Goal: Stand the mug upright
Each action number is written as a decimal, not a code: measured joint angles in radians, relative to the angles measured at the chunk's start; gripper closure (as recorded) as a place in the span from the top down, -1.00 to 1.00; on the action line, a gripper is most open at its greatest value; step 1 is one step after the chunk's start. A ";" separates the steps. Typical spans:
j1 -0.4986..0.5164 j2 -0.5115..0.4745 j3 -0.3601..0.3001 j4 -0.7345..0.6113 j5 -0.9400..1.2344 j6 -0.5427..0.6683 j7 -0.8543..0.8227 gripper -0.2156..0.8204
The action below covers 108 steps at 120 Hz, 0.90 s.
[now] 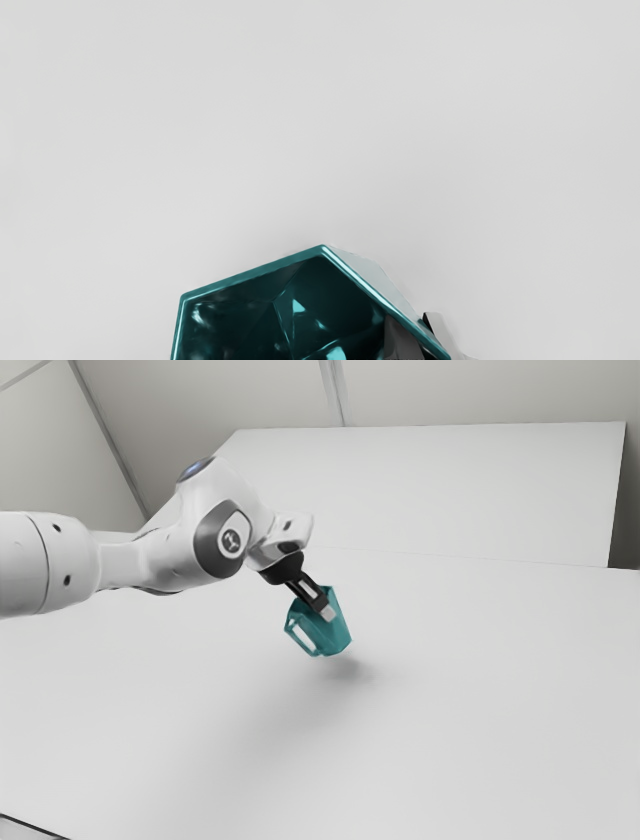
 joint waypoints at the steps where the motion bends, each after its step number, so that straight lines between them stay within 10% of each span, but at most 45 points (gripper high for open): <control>1: 0.000 0.001 0.004 0.000 0.016 -0.002 -0.005 -0.93; 108: 0.142 0.086 0.099 0.014 0.374 -0.099 -0.394 -0.93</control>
